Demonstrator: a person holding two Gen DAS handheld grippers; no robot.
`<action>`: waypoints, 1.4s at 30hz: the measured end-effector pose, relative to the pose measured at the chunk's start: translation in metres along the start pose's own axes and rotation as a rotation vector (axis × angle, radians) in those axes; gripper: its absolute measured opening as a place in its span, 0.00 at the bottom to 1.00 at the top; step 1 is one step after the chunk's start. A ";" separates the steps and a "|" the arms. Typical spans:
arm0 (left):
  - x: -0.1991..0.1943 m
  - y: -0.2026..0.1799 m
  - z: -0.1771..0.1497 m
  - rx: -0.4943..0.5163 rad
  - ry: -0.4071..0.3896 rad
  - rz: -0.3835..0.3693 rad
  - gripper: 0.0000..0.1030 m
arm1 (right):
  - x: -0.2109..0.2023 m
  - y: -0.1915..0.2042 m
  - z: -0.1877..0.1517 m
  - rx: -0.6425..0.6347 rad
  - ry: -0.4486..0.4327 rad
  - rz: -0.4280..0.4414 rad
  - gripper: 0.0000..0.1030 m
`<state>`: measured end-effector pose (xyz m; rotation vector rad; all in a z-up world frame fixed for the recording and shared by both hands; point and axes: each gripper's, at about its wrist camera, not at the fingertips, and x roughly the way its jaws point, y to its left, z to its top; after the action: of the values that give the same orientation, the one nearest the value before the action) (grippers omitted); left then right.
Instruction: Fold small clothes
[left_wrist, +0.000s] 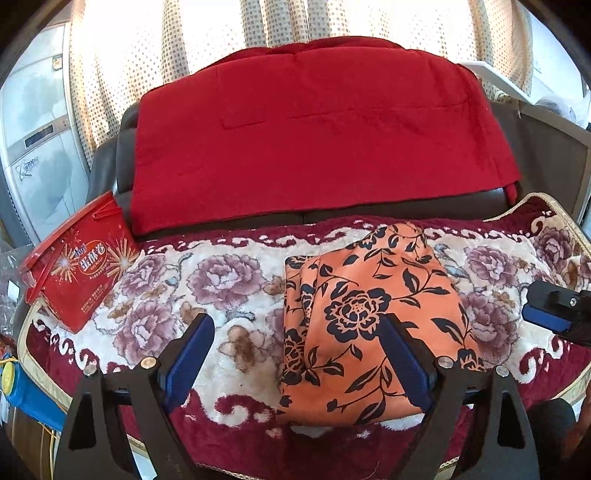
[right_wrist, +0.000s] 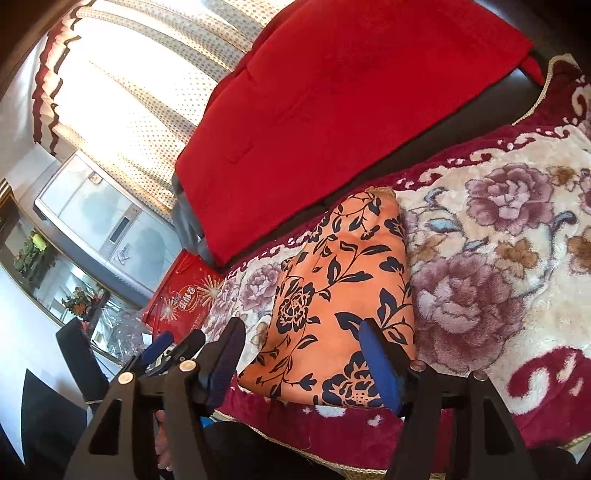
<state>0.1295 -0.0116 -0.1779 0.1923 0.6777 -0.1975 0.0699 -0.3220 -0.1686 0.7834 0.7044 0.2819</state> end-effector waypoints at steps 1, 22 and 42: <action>0.002 0.000 0.000 0.000 0.006 0.001 0.88 | 0.001 -0.001 0.000 0.003 0.001 0.001 0.66; 0.114 0.059 -0.026 -0.246 0.349 -0.344 0.88 | 0.047 -0.057 0.005 0.076 0.089 -0.081 0.66; 0.221 0.070 -0.062 -0.606 0.658 -0.895 0.88 | 0.118 -0.122 0.042 0.205 0.302 0.131 0.69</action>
<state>0.2777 0.0450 -0.3586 -0.6797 1.4182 -0.7896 0.1836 -0.3722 -0.2922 0.9953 0.9789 0.4579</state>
